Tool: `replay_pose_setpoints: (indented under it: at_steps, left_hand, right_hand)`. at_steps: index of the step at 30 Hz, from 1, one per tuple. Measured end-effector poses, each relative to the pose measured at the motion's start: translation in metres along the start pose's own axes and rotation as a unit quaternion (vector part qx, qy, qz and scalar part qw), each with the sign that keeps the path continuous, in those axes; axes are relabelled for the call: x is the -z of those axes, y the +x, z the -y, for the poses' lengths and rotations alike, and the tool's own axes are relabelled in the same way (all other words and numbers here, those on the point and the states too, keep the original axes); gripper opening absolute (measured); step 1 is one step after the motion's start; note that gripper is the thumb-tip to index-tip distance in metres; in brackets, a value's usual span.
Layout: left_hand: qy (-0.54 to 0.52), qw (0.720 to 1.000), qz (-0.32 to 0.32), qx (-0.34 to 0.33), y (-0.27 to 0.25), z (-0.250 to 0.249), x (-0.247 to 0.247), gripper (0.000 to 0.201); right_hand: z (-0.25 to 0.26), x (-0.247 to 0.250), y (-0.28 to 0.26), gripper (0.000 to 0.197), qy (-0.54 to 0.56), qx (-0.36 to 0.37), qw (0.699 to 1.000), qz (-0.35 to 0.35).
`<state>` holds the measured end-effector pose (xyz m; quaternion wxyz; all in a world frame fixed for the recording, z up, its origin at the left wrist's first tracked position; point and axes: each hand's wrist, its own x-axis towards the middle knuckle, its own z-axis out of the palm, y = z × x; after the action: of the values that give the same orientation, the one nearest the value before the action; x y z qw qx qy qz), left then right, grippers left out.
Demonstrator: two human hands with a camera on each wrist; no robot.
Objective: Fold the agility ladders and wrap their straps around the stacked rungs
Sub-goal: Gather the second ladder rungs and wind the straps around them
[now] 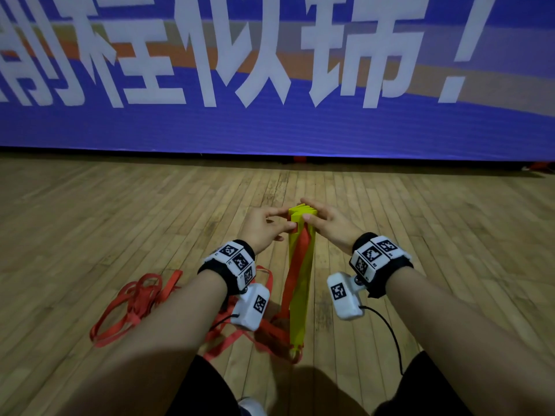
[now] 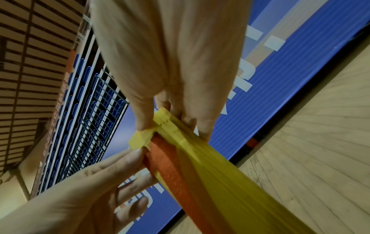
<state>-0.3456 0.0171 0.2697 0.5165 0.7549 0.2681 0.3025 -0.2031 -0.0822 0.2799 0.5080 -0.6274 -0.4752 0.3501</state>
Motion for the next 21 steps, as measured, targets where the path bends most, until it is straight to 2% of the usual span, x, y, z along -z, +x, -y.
replay_pose_setpoints:
  at_steps: [7, 13, 16, 21]
  left_hand:
    - [0.025, 0.999, -0.007, -0.021, 0.002, -0.003, -0.007, 0.038]
    - [0.069, 0.997, -0.03, -0.034, 0.007, 0.001, -0.002, 0.032]
    - [0.06, 0.998, -0.025, -0.023, 0.007, -0.001, 0.001, 0.03]
    - [0.065, 0.998, -0.017, -0.013, 0.006, -0.005, 0.002, 0.036]
  right_hand:
    - [0.003, -0.012, 0.002, 0.06, 0.106, -0.055, 0.993, 0.009]
    - [0.008, -0.013, 0.003, 0.058, 0.172, -0.055, 0.983, 0.029]
    - [0.006, -0.006, 0.001, 0.054, 0.148, -0.049, 0.987, 0.032]
    - [0.0, 0.007, -0.003, 0.046, 0.031, -0.01, 0.999, 0.019]
